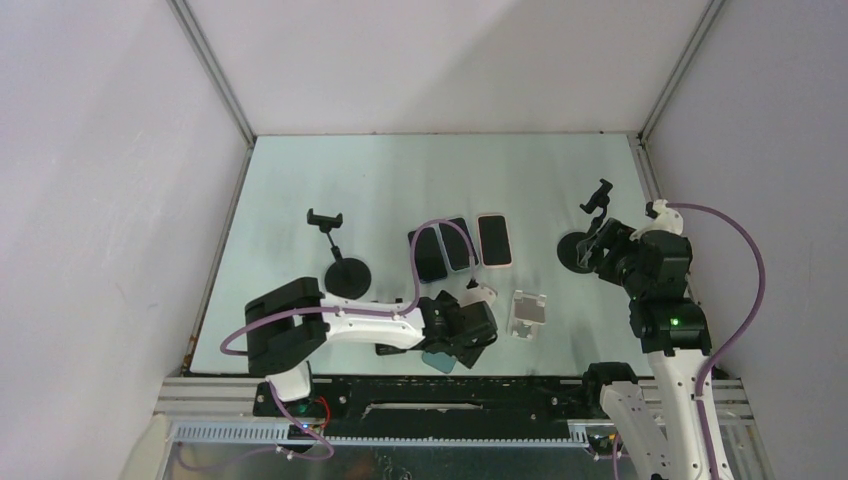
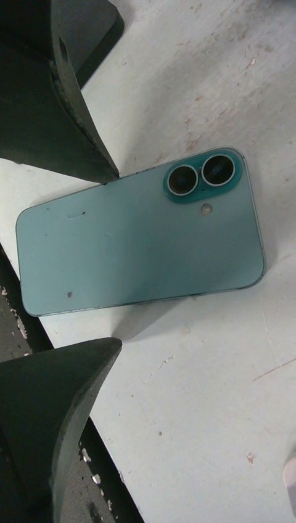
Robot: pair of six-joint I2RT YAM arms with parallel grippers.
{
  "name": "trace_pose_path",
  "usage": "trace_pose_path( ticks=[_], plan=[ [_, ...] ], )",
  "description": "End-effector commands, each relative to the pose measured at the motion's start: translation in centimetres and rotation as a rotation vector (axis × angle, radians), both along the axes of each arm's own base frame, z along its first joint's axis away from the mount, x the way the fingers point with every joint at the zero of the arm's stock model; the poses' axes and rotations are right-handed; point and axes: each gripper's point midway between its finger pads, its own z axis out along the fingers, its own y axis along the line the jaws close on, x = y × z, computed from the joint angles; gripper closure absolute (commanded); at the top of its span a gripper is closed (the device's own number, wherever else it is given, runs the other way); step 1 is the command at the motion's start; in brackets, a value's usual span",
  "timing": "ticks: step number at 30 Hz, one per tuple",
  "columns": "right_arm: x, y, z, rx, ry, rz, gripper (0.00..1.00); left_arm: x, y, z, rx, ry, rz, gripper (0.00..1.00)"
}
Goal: Remove the phone from the phone stand
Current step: Pick up the phone at the center of the board.
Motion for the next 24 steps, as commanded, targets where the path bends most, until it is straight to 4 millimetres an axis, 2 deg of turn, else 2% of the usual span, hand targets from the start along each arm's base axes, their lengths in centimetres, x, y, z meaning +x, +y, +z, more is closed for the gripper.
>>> trace_pose_path(
  ticks=[1,6,13,20,24],
  plan=[
    [0.3,0.5,1.4,0.007,-0.043,0.029,0.28,0.9,0.3,0.0,-0.027,0.004,0.041,0.00],
    [0.4,0.6,1.4,0.007,-0.042,0.041,0.29,1.6,0.8,-0.5,-0.010,0.011,0.044,0.00],
    [0.5,0.9,1.4,0.007,-0.042,0.061,0.29,1.3,1.2,-1.9,0.015,0.034,0.044,0.00],
    [0.6,1.3,1.4,0.017,-0.043,0.081,0.29,1.2,1.0,-1.9,0.026,0.044,0.031,0.00],
    [0.5,1.3,1.5,0.015,-0.044,0.083,0.29,0.7,0.6,-2.2,0.012,0.073,0.025,0.08]
  ],
)
